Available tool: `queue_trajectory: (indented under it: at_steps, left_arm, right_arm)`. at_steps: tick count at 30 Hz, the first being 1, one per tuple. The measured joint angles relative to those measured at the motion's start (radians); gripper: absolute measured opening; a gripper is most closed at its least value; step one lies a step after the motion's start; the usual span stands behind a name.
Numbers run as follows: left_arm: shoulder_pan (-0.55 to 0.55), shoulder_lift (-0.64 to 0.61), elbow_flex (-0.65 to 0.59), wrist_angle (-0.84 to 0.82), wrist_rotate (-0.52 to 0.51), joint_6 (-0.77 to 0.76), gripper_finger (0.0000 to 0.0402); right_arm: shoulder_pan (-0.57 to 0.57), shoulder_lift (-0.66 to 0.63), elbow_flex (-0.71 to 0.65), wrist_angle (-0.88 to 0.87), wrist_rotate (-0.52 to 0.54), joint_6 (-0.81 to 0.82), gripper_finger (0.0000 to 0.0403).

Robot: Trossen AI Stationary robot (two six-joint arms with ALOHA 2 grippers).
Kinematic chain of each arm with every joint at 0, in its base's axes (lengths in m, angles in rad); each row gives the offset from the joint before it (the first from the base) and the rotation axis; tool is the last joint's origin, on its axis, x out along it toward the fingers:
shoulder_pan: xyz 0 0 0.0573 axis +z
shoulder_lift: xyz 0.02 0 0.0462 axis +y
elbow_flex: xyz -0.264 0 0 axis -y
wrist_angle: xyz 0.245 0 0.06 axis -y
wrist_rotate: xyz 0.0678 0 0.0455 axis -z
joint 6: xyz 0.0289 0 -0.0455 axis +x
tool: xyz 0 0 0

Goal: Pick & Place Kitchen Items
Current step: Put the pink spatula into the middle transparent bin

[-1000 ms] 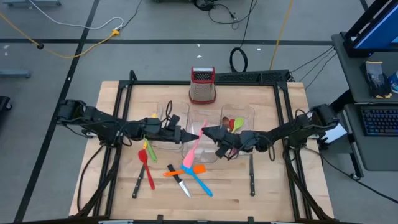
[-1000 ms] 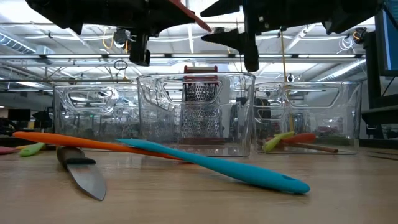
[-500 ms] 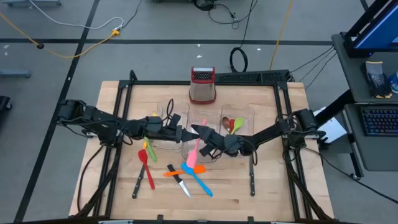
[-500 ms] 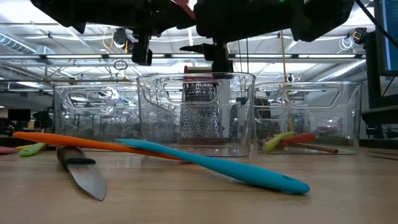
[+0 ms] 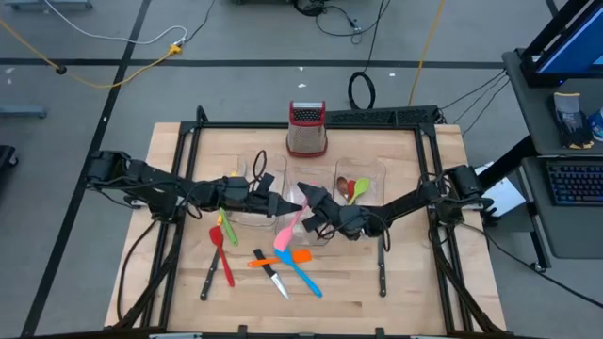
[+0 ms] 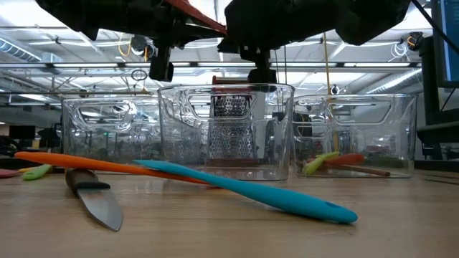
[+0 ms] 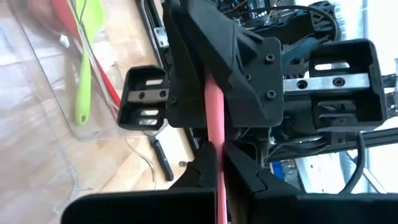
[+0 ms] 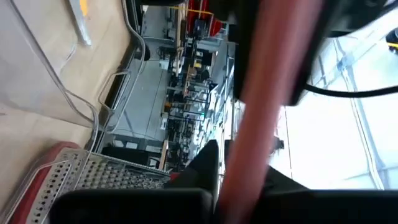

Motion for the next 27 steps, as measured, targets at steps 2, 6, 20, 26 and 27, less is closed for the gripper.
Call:
queue_trajectory:
  at_steps: [2, 6, 20, 26, 27]
  left_arm:
    - [0.000, 0.000, 0.000, 0.001, 0.000, 0.019, 0.0003]
    - [0.008, 0.000, 0.000, 0.003, 0.000, 0.047, 0.0004]
    - [0.019, -0.004, 0.002, 0.023, 0.005, 0.209, 0.0068]
    - [0.056, -0.012, 0.002, 0.013, 0.009, 0.320, 0.0144]
    - [0.066, -0.013, 0.002, 0.014, 0.018, 0.349, 0.0156]
  right_arm:
    - [0.004, 0.000, 0.000, 0.000, 0.018, 0.010, 0.0010]
    - [0.008, 0.000, 0.000, -0.002, 0.030, 0.038, 0.0005]
    - [0.010, 0.005, -0.005, -0.097, 0.080, 0.131, 0.0001]
    - [0.010, 0.002, -0.005, -0.255, 0.075, 0.279, 0.0001]
    - [0.010, 0.003, -0.005, -0.275, 0.074, 0.303, 0.0001]
